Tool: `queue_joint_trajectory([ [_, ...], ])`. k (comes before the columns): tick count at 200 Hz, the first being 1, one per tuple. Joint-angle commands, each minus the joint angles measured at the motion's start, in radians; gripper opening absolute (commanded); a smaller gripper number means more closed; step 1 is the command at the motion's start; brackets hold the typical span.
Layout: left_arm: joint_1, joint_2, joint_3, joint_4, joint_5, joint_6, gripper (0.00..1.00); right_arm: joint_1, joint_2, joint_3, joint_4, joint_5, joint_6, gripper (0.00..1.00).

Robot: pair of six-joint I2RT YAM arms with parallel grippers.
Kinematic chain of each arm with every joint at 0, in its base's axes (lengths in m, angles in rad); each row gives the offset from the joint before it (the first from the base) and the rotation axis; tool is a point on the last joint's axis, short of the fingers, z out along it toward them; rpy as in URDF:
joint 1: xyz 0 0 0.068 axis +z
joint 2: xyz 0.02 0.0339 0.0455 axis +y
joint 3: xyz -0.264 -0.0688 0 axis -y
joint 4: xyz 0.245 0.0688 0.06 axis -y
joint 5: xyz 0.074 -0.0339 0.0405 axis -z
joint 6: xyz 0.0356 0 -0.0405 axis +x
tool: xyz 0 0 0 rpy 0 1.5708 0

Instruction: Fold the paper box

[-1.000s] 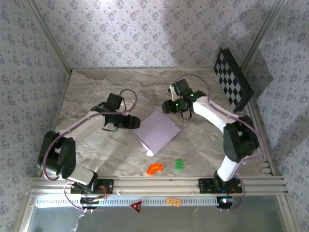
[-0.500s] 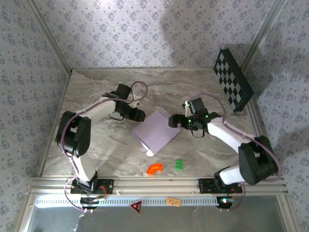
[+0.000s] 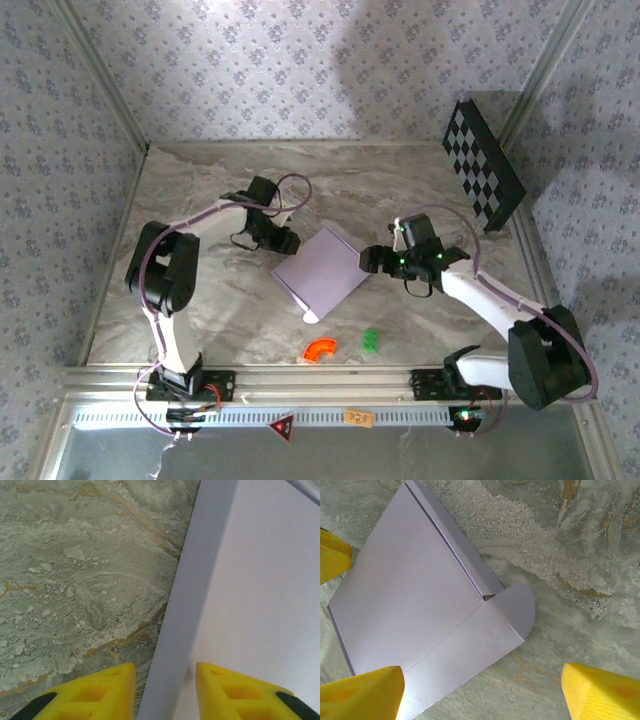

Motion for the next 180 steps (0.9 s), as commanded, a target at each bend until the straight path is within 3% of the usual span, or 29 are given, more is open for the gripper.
queue_joint_trajectory([
  [1,-0.006,0.016,0.035,-0.025,-0.001,0.021,0.35,0.003,-0.031,-0.023,-0.035,0.023,0.023,0.82],
  [73,-0.005,0.037,0.028,-0.029,-0.042,0.02,0.3,0.025,-0.04,-0.041,-0.009,0.009,0.093,0.8],
  [180,-0.004,0.062,0.029,-0.041,-0.075,0.017,0.29,0.129,0.081,-0.097,0.324,-0.117,0.382,0.88],
])
